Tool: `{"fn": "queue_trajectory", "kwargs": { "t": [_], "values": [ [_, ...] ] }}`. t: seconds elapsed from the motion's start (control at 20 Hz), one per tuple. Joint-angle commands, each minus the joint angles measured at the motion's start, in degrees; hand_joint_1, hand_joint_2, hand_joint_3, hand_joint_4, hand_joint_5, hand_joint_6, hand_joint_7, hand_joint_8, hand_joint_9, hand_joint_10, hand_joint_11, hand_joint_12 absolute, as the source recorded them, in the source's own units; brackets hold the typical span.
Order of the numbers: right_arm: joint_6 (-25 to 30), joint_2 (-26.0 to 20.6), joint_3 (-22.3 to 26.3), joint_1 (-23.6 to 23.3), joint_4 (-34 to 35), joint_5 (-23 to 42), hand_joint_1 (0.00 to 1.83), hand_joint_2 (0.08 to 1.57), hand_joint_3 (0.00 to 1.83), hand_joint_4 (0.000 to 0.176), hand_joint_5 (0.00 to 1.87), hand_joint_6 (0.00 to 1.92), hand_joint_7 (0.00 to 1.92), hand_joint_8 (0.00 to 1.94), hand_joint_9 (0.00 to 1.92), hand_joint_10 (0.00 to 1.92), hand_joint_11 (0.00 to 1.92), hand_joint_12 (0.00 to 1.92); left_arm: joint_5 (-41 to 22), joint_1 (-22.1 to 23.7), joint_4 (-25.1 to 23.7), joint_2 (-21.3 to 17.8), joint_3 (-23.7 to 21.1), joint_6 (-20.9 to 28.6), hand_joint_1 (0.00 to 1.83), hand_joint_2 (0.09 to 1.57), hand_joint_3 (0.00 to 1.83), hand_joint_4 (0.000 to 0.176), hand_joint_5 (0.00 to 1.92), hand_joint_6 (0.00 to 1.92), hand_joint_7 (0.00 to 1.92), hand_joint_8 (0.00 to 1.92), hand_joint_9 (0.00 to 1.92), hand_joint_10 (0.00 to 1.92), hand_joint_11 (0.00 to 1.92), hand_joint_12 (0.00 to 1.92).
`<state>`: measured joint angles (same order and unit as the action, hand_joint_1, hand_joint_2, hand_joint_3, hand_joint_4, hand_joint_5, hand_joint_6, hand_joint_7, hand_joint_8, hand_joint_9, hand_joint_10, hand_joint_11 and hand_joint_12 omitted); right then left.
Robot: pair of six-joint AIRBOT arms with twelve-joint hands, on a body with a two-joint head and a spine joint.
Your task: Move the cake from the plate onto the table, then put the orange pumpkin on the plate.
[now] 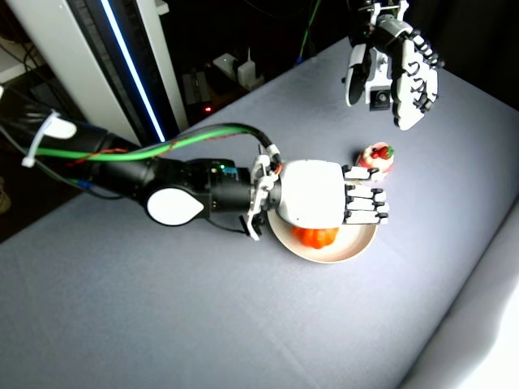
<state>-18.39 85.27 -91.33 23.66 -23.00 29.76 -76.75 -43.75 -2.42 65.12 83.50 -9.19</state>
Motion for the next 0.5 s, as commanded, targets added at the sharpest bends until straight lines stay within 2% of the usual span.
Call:
{"fn": "queue_trajectory", "kwargs": {
  "t": [0.0, 0.05, 0.1, 0.15, 0.2, 0.25, 0.35, 0.4, 0.45],
  "values": [
    [0.4, -0.8, 0.1, -1.1, 1.4, 6.5, 0.88, 0.83, 0.0, 0.164, 0.21, 0.01, 0.22, 0.01, 0.18, 0.01, 0.0, 0.51, -6.8, 0.2, 2.2, -0.1, 0.1, 0.2, 1.06, 1.11, 0.0, 0.0, 0.46, 0.0, 0.6, 0.0, 0.7, 0.0, 0.5, 0.91],
    [0.4, -1.7, 0.8, -1.5, 1.0, 6.5, 0.89, 0.83, 0.0, 0.149, 0.21, 0.0, 0.21, 0.0, 0.17, 0.0, 0.0, 0.47, -6.8, 0.1, 2.4, -0.1, 0.0, 0.2, 1.06, 1.11, 0.0, 0.0, 0.46, 0.0, 0.6, 0.0, 0.7, 0.0, 0.5, 0.91],
    [0.4, -2.2, 1.2, -1.6, 0.9, 6.5, 1.01, 0.85, 0.01, 0.102, 0.18, 0.01, 0.14, 0.0, 0.06, 0.01, 0.0, 0.15, -6.8, 0.1, 2.5, -0.1, 0.0, 0.2, 1.06, 1.11, 0.0, 0.0, 0.46, 0.0, 0.6, 0.0, 0.7, 0.0, 0.5, 0.91],
    [0.3, -3.4, 2.0, -2.0, 0.7, 6.5, 1.0, 0.84, 0.0, 0.04, 0.16, 0.0, 0.13, 0.0, 0.06, 0.01, 0.0, 0.22, -6.7, 0.0, 2.6, -0.1, -0.1, 0.2, 1.06, 1.11, 0.0, 0.0, 0.46, 0.0, 0.6, 0.0, 0.7, 0.0, 0.5, 0.91],
    [0.0, -4.7, 2.9, -2.5, 0.7, 6.5, 0.96, 0.83, 0.0, 0.041, 0.08, 0.01, 0.07, 0.0, 0.08, 0.01, 0.0, 0.48, -6.5, -0.1, 2.6, -0.1, -0.1, 0.2, 1.06, 1.11, 0.0, 0.0, 0.46, 0.0, 0.6, 0.0, 0.7, 0.0, 0.5, 0.91],
    [-0.2, -5.7, 3.6, -2.8, 0.6, 6.4, 0.96, 0.83, 0.0, 0.041, 0.08, 0.01, 0.07, 0.0, 0.08, 0.01, 0.0, 0.48, -6.2, -0.3, 2.7, -0.2, -0.3, 0.2, 1.06, 1.11, 0.0, 0.0, 0.46, 0.0, 0.6, 0.0, 0.7, 0.0, 0.5, 0.91],
    [-0.2, -7.8, 5.1, -4.1, -1.7, 4.4, 1.0, 0.83, 0.0, 0.056, 0.13, 0.01, 0.09, 0.0, 0.11, 0.01, 0.0, 0.63, -5.5, -0.7, 2.8, -1.0, -1.0, 0.2, 1.06, 1.11, 0.0, 0.0, 0.46, 0.0, 0.6, 0.0, 0.7, 0.0, 0.5, 0.91],
    [-0.2, -8.9, 6.0, -4.8, -3.2, 3.0, 1.02, 0.79, 0.0, 0.124, 0.17, 0.02, 0.11, 0.0, 0.1, 0.0, 0.0, 0.53, -5.2, -0.9, 2.9, -1.6, -1.5, 0.2, 1.06, 1.11, 0.0, 0.0, 0.46, 0.0, 0.6, 0.0, 0.7, 0.0, 0.5, 0.91],
    [-0.2, -10.4, 7.0, -5.7, -4.8, 1.6, 0.96, 0.76, 0.0, 0.131, 0.19, 0.01, 0.12, 0.0, 0.09, 0.0, 0.0, 0.47, -4.7, -1.2, 3.0, -2.4, -2.1, 0.2, 1.06, 1.11, 0.0, 0.0, 0.46, 0.0, 0.6, 0.0, 0.7, 0.0, 0.5, 0.91]
  ]
}}
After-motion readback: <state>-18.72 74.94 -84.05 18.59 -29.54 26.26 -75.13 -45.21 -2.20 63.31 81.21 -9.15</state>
